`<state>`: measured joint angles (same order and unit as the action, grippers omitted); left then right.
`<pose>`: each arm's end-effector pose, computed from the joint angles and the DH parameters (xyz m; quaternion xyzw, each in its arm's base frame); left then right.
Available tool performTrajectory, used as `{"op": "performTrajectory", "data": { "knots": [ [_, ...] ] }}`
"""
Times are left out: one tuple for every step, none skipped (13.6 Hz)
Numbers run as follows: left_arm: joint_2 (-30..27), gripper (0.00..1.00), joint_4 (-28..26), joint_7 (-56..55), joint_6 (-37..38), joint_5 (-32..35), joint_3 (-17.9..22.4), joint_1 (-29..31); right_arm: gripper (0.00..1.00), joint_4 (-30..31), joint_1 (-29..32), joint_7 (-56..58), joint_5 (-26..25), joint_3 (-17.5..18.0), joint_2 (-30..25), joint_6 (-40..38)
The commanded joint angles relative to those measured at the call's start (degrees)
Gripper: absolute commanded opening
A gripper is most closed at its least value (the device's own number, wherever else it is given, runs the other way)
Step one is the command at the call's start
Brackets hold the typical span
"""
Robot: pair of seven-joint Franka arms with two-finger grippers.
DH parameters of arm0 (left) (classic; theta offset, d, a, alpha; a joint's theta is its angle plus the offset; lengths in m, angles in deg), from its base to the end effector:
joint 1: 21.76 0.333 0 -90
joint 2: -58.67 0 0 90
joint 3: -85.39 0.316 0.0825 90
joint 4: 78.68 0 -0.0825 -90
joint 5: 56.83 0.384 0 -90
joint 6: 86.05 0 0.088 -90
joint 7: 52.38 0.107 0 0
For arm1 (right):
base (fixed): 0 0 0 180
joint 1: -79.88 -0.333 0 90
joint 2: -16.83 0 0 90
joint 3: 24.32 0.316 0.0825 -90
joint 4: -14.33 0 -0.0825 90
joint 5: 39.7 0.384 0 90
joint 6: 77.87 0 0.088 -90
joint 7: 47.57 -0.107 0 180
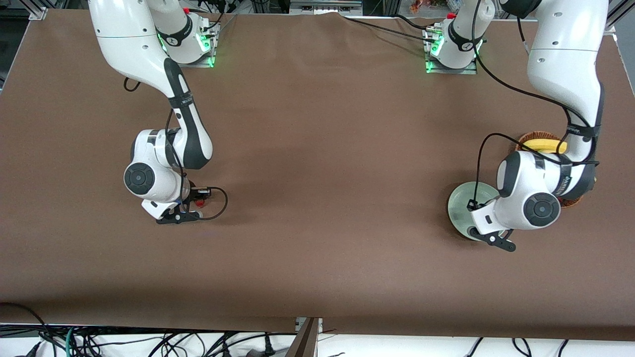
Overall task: Collect all strawberries into plate
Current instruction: 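Carry the strawberry onto the green plate and open the left gripper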
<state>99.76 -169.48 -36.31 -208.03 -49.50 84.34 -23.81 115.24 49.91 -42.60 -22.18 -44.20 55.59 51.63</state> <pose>0.6787 -0.0296 0.2017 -0.9746 0.2018 0.0905 0.0349 0.6327 0.1365 0.1892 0.9966 0.0544 -0.0614 0.0011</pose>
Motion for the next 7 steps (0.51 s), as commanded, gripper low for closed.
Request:
{"op": "performTrajectory", "data": {
  "knots": [
    [-0.93,0.19,-3.95,0.63,-4.57,1.72,-0.35,0.99,0.41,-3.25,1.05,1.27,1.81,0.28,2.45,0.67],
    [-0.84,0.2,-3.95,0.63,-4.93,1.72,-0.35,0.91,0.48,-3.69,1.49,1.36,2.42,0.28,3.07,0.67],
    [-0.67,0.24,-3.95,0.63,-4.93,1.72,-0.35,0.91,0.53,-4.05,1.58,1.36,2.69,0.28,3.42,0.75],
    [-0.67,0.37,-3.86,0.55,-4.93,1.72,-0.35,0.91,0.55,-4.4,1.58,1.36,2.69,0.28,3.77,0.75],
    [-0.75,0.87,-3.86,0.55,-4.85,1.64,-0.35,0.91,0.55,-5.01,1.58,1.36,2.69,0.28,4.04,0.75],
    [-0.93,1.0,-3.86,0.55,-4.76,1.64,-0.35,0.91,0.56,-5.54,1.58,1.36,2.69,0.28,4.21,0.75],
    [-1.02,1.0,-3.86,0.55,-4.58,1.64,-0.44,0.91,0.56,-6.07,1.58,1.36,2.69,0.28,4.65,0.75]
  ]
}}
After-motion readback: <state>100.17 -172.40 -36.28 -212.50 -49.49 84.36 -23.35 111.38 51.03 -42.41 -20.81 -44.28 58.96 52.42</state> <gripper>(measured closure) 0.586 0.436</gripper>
